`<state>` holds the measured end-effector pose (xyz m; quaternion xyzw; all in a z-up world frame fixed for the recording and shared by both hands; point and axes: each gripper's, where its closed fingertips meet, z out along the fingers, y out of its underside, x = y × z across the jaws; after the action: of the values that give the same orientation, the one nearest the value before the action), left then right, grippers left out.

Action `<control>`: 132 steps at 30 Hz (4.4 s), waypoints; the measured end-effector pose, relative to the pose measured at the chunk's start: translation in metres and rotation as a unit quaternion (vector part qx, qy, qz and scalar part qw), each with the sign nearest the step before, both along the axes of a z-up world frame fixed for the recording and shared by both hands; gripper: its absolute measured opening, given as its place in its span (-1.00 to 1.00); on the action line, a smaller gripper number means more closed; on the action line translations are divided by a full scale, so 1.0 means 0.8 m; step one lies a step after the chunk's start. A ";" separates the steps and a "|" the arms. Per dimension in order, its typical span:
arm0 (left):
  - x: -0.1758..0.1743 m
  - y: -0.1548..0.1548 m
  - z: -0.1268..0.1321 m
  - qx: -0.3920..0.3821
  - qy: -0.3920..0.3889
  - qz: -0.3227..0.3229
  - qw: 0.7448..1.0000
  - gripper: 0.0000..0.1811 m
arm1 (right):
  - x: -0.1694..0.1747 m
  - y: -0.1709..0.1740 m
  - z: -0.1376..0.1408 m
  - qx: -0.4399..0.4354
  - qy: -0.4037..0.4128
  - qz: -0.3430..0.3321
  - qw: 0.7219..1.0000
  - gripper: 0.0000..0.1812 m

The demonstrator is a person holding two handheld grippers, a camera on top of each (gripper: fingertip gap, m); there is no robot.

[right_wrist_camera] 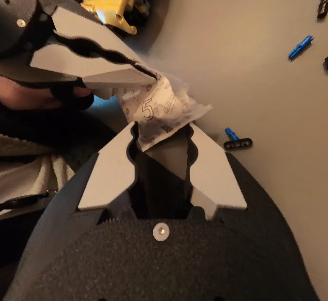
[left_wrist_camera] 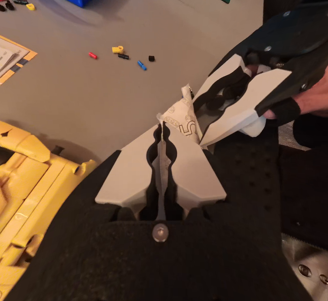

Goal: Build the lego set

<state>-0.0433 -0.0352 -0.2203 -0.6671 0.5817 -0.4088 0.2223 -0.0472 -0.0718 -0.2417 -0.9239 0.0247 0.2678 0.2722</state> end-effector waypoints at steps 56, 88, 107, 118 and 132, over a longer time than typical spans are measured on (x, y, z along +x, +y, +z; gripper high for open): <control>-0.029 -0.003 -0.026 -0.051 0.042 -0.018 0.998 -1.00 | 0.028 0.012 -0.002 0.018 -0.024 -0.050 0.998 -0.61; -0.001 -0.004 0.030 -0.106 -0.024 -0.042 0.993 -0.98 | 0.059 -0.005 0.035 -0.067 0.011 0.090 0.994 -0.94; 0.000 -0.018 0.052 -0.095 -0.075 -0.059 0.991 -0.94 | 0.060 -0.023 0.058 -0.124 0.092 0.093 0.984 -0.95; -0.012 0.001 0.054 -0.082 -0.100 -0.038 0.991 -0.94 | 0.085 0.002 0.064 -0.163 0.152 0.085 0.971 -0.95; -0.022 0.007 0.051 -0.058 -0.105 -0.033 0.992 -0.94 | 0.097 0.028 0.093 -0.258 0.275 0.051 0.925 -0.95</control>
<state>-0.0607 -0.0298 -0.1798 -0.6129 0.5522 -0.5165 0.2296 0.0302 -0.0492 -0.1676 -0.8524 0.1199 0.5090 -0.0067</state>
